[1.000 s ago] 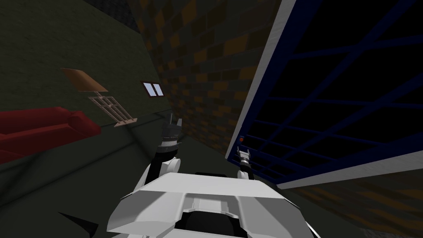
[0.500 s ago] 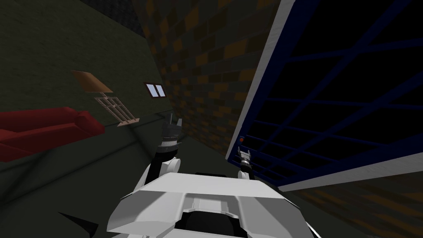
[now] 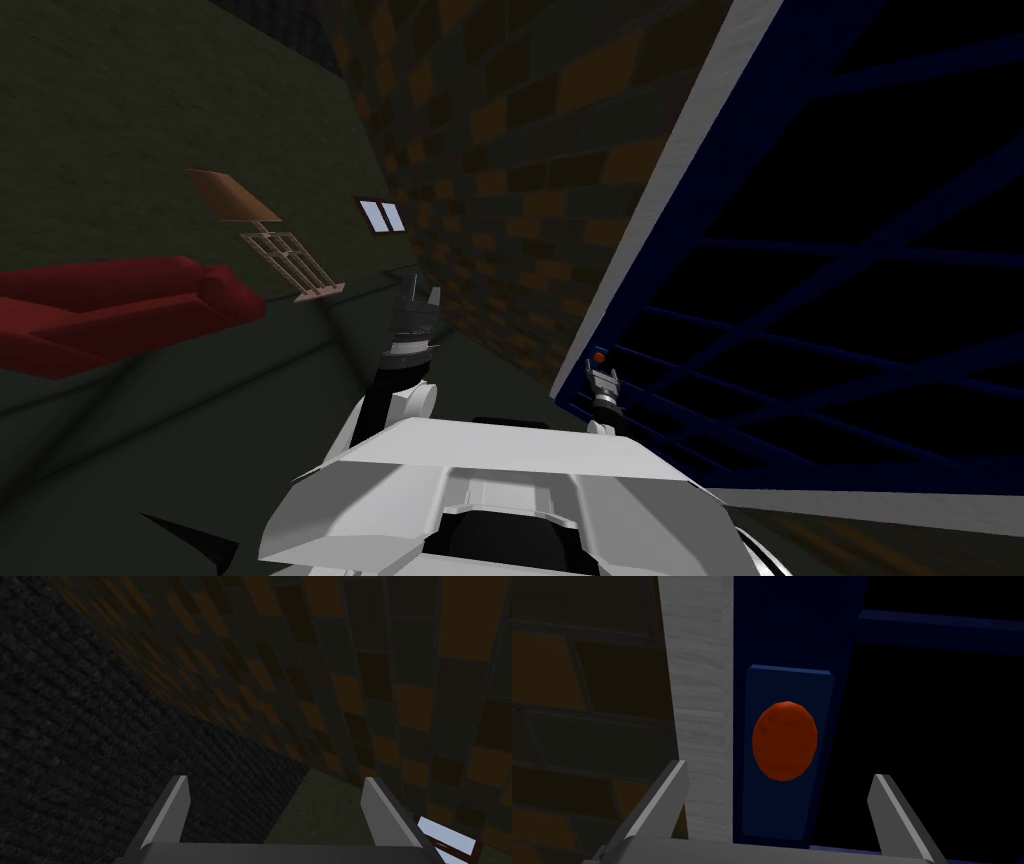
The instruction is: Pull the door open
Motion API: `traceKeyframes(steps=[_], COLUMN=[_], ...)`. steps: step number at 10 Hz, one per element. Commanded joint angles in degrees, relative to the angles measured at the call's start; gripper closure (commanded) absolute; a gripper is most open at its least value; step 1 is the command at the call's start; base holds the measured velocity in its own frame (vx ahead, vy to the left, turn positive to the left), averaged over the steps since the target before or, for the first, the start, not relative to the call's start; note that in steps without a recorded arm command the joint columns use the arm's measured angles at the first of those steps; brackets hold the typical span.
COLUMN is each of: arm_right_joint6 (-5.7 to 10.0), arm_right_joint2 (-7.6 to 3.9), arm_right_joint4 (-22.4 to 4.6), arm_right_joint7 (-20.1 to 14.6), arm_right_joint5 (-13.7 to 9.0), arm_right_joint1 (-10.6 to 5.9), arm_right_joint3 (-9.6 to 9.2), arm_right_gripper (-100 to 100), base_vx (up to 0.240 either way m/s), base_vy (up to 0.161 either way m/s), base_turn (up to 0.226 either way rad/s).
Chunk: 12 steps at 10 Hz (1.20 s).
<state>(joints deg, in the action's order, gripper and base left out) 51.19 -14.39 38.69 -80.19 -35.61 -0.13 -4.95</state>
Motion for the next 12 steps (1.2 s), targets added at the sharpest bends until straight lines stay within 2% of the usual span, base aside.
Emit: traceKeyframes(steps=[1,3,4,5,10,11,12], arm_right_joint6=[0.0,0.37,-0.21,-0.21,-0.21,-0.23,-0.19], arm_right_joint2=[-1.58,-2.76,-2.41,-2.41,-2.41,-2.83,-2.96], arm_right_joint4=[0.0,-0.46,0.31,0.31,0.31,0.63,0.73], arm_right_joint7=[-1.49,-2.84,-2.06,-2.06,-2.06,-3.05,-3.33], arm_right_joint5=[-0.28,-0.47,-0.45,-0.45,-0.45,0.06,0.19], arm_right_joint1=[0.95,1.45,1.49,1.49,1.49,1.84,1.93], arm_right_joint3=[0.38,0.63,0.6,0.6,0.6,-0.5,-0.78], arm_right_gripper=[-100,-100,-100,100,100,100,100], base_vx=[0.141,0.161,0.082,-0.016,-0.014,-0.104,-0.182], base_vy=[-0.002,-0.018,-0.003,-0.001,0.0,0.0,-0.022], base_turn=[0.089,0.073,0.013,-0.011,0.002,0.071,0.07])
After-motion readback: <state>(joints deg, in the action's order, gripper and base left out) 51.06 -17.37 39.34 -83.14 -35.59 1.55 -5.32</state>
